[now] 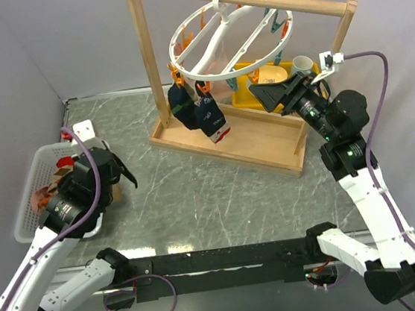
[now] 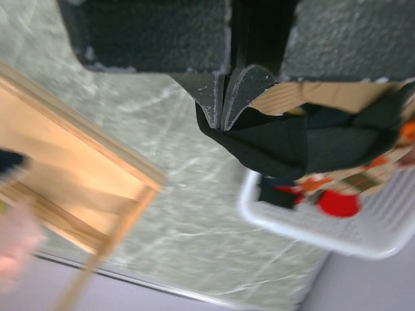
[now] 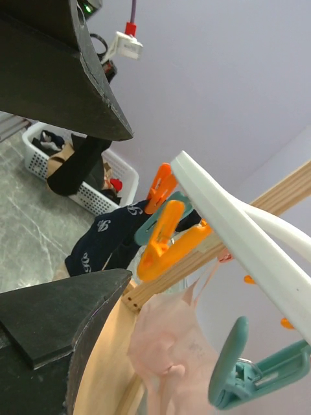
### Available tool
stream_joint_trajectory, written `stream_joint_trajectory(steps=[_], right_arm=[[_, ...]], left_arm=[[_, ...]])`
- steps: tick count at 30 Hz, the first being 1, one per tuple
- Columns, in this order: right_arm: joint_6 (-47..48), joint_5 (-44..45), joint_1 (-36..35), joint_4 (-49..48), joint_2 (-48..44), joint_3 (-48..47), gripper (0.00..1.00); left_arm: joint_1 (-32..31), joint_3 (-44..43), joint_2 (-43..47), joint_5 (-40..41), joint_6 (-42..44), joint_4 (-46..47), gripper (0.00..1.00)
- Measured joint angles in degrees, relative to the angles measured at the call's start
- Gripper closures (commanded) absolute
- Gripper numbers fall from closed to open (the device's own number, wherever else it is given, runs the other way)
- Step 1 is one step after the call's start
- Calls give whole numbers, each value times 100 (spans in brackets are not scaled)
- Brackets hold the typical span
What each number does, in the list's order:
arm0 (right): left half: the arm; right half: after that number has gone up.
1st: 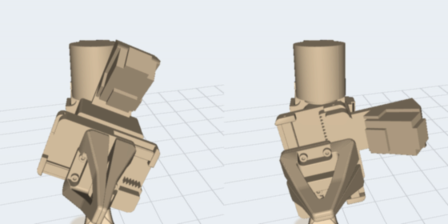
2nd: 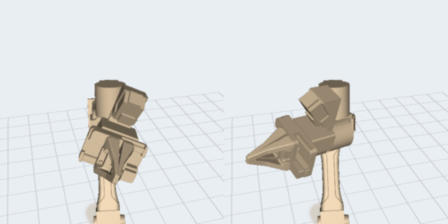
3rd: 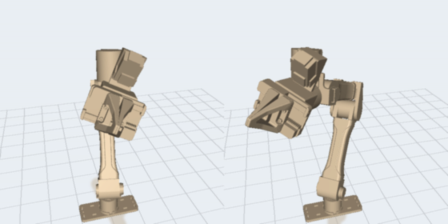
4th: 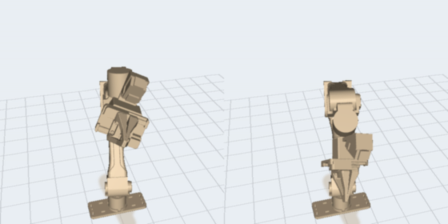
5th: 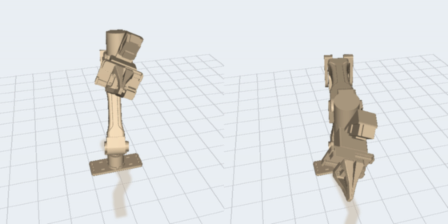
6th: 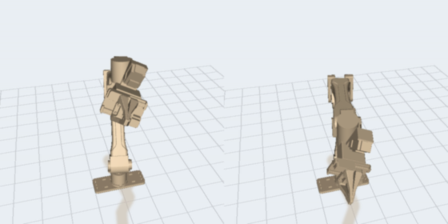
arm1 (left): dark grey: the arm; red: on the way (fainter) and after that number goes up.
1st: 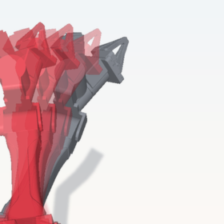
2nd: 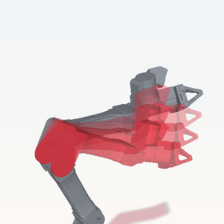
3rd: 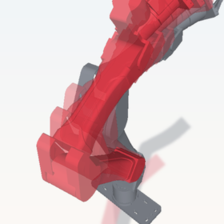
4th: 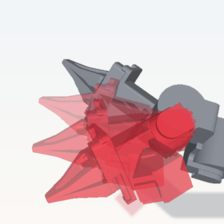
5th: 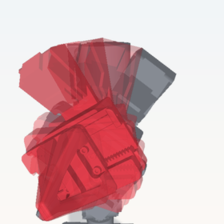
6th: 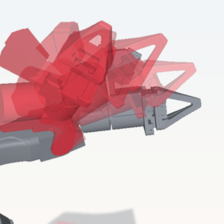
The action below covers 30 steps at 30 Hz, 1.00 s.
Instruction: Remove the socks clipped to the hanger
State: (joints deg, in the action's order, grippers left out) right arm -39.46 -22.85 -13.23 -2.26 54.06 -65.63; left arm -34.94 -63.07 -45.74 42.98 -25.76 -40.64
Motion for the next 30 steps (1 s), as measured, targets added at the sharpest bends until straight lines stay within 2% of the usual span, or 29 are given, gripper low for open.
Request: stream_joint_trajectory(steps=[6,11,17,19,20,21,22,23,24,28,30], right_arm=[[293,103,0,505,-433,0,13],[426,103,0,824,-695,37,13],[551,98,0,1134,-988,42,13],[570,96,7,1191,-1045,42,13],[575,92,13,1231,-1062,42,12],[579,87,15,1268,-1080,44,12],[590,85,15,1307,-1091,46,12],[597,83,15,1344,-1106,48,12],[608,81,15,1390,-1117,50,12],[669,85,15,1565,-1174,50,12],[728,90,15,1650,-1187,50,12]], left_arm=[[1102,199,-48,518,-474,-42,99],[2485,192,-444,673,-704,31,99],[3477,-251,-1067,774,-1156,-17,99],[3792,-417,-1189,793,-1215,48,94],[3869,-485,-1226,798,-1246,61,86],[3923,-544,-1255,798,-1252,96,62],[3950,-584,-1272,798,-1246,142,31],[3969,-608,-1285,800,-1204,199,9],[3980,-612,-1287,798,-1158,267,1],[3991,-590,-1248,520,-1060,492,0],[3991,-448,-1121,48,-994,667,0]])
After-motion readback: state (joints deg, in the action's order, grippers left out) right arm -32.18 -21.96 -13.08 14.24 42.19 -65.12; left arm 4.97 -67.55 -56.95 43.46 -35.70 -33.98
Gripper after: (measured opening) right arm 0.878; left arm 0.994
